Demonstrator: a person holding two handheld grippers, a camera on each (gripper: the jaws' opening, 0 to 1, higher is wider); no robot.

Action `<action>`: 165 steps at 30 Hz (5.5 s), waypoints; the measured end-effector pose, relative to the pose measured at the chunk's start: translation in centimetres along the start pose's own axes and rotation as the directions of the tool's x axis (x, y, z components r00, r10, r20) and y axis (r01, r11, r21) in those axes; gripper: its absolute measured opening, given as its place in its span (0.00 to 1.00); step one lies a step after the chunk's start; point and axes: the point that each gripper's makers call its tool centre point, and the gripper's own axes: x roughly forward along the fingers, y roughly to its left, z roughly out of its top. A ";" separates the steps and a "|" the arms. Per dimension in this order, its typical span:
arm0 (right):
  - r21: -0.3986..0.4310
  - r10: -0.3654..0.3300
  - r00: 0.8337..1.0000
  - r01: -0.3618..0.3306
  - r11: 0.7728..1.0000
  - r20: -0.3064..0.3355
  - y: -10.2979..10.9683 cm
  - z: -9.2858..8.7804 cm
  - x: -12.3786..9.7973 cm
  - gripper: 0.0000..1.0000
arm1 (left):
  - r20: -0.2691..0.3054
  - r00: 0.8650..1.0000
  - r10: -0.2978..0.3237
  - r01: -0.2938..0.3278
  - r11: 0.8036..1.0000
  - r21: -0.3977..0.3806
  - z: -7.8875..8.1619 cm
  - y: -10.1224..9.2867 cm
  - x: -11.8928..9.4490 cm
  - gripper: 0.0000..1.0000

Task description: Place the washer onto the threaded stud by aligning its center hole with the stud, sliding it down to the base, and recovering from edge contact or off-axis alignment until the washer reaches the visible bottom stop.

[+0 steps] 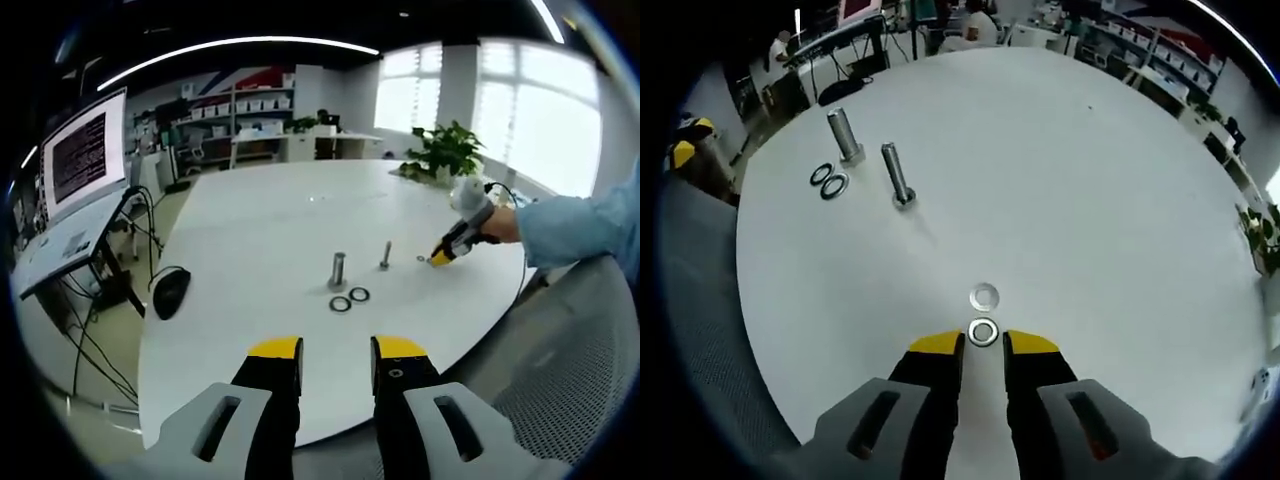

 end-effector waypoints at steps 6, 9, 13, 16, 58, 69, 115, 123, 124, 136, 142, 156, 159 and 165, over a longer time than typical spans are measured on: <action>0.008 0.011 1.000 -0.012 1.000 0.017 0.4 0.3 0.1 0.15 | -0.001 1.000 -0.001 0.001 1.000 0.001 0.0 0.0 0.0 0.25; 0.005 0.009 1.000 -0.009 1.000 0.017 0.3 0.3 0.2 0.15 | 0.003 1.000 0.000 0.000 1.000 -0.001 0.0 0.0 0.0 0.25; -0.015 0.008 1.000 -0.008 1.000 0.010 0.7 0.5 0.2 0.15 | 0.004 1.000 0.002 -0.002 1.000 -0.002 0.0 0.1 0.0 0.25; -0.049 0.013 1.000 -0.012 0.999 0.025 1.5 1.5 0.2 0.15 | 0.005 1.000 0.004 -0.004 1.000 -0.003 0.0 0.1 0.0 0.25; -0.091 0.028 0.942 0.002 0.996 0.333 6.5 12.4 -1.1 0.15 | -0.018 1.000 0.010 -0.010 1.000 -0.006 -0.3 0.2 0.0 0.25; -0.092 0.026 0.947 0.004 0.996 0.320 6.4 12.2 -0.8 0.15 | -0.022 1.000 0.011 -0.011 1.000 -0.007 -0.4 0.2 0.0 0.25; -0.185 0.112 0.961 -0.066 0.981 0.252 7.8 10.3 -2.0 0.09 | -0.012 1.000 0.005 -0.005 1.000 -0.006 -0.2 0.1 0.1 0.25; -0.165 0.156 0.963 -0.121 0.979 0.220 8.5 9.2 -3.5 0.09 | -0.004 1.000 0.000 -0.001 1.000 -0.005 -0.1 0.0 0.0 0.25; -0.166 0.158 0.963 -0.123 0.978 0.218 8.6 9.0 -3.6 0.09 | -0.003 1.000 0.000 0.000 1.000 -0.005 0.0 0.0 0.0 0.25; -0.214 0.198 0.963 -0.158 0.964 0.181 10.6 7.1 -5.2 0.08 | 0.012 1.000 -0.001 0.001 1.000 -0.003 0.2 0.0 0.0 0.25; -0.249 0.218 0.963 -0.174 0.953 0.158 11.9 6.0 -5.6 0.08 | 0.018 1.000 0.000 0.000 1.000 -0.002 0.3 0.0 -0.1 0.25; -0.312 0.265 0.960 -0.226 0.923 0.087 14.2 4.4 -5.2 0.08 | 0.022 1.000 0.002 -0.002 1.000 0.000 0.3 0.1 -0.1 0.25; -0.318 0.265 0.961 -0.228 0.920 0.079 14.3 4.3 -5.1 0.08 | 0.022 1.000 0.001 -0.001 1.000 0.000 0.3 0.0 -0.1 0.25; -0.321 0.265 0.962 -0.231 0.918 0.068 14.4 4.0 -4.7 0.08 | 0.026 1.000 -0.002 0.002 1.000 0.001 0.4 0.0 -0.1 0.25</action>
